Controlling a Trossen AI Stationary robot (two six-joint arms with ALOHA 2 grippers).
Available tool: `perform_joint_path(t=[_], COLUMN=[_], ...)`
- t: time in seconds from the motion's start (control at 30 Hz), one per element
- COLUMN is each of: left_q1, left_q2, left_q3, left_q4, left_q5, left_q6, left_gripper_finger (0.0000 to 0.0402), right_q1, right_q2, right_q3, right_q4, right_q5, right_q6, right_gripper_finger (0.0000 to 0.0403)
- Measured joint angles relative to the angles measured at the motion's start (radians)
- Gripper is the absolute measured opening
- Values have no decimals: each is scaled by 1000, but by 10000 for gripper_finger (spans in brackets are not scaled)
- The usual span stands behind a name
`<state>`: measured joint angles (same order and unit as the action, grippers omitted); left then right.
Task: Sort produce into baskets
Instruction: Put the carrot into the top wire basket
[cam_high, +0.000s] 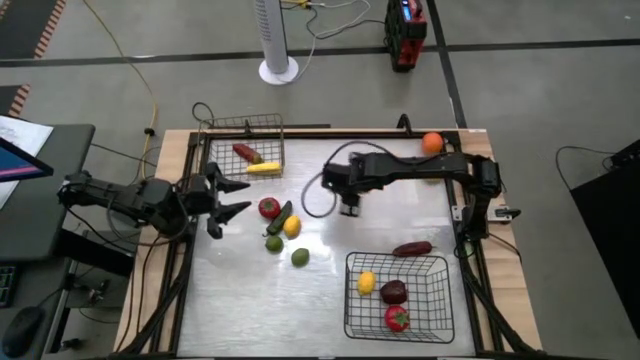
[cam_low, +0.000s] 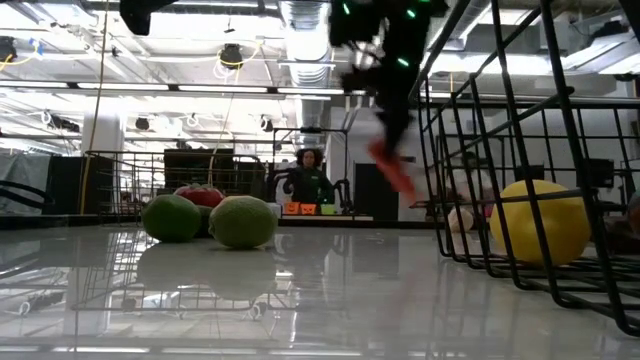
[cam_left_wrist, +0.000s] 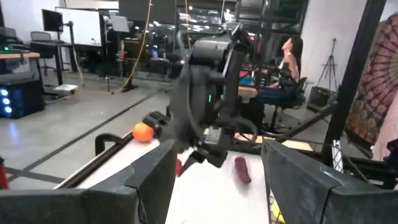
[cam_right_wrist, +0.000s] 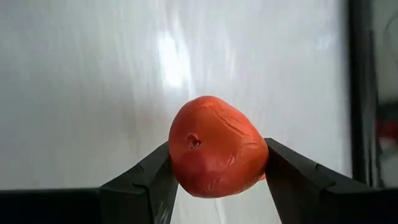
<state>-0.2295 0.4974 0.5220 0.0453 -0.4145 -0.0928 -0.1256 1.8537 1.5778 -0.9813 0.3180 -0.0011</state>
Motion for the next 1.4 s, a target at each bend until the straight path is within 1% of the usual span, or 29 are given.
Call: perform_joint_path(t=[0.1,0.23,0.33,0.43,0.5,0.63,0.7,0.8,0.97,1.2,1.3,1.4], left_q1=[0,0,0,0,0,0,0,0,0,0,0,0], left_q2=[-8,-8,-7,-7,7,64,101,164,280,389,422,449], left_q3=[0,0,0,0,0,0,0,0,0,0,0,0], left_q4=[-14,-22,-42,-68,-92,-148,-151,-150,-133,17,54,93], left_q5=[0,0,-9,-17,-40,-189,-242,-254,-296,-388,-392,-380], left_q6=[-8,-9,-9,-3,30,99,119,167,257,372,399,423], left_gripper_finger=[223,223,223,223,223,223,223,223,223,223,223,223], right_q1=[11,24,29,37,41,52,57,62,85,100,103,113], right_q2=[0,-1,-1,-1,-7,-11,-11,-11,-11,-12,-12,-12], right_q3=[36,40,40,40,40,74,98,122,161,170,170,170], right_q4=[197,452,587,661,679,650,619,619,622,624,643,681], right_q5=[-2,-32,-32,-39,-69,-144,-194,-278,-294,-304,-349,-361], right_q6=[-7,-50,-94,-120,-134,-127,-107,-89,-85,-63,-26,-17], right_gripper_finger=[236,236,241,242,242,243,243,243,244,244,244,244])
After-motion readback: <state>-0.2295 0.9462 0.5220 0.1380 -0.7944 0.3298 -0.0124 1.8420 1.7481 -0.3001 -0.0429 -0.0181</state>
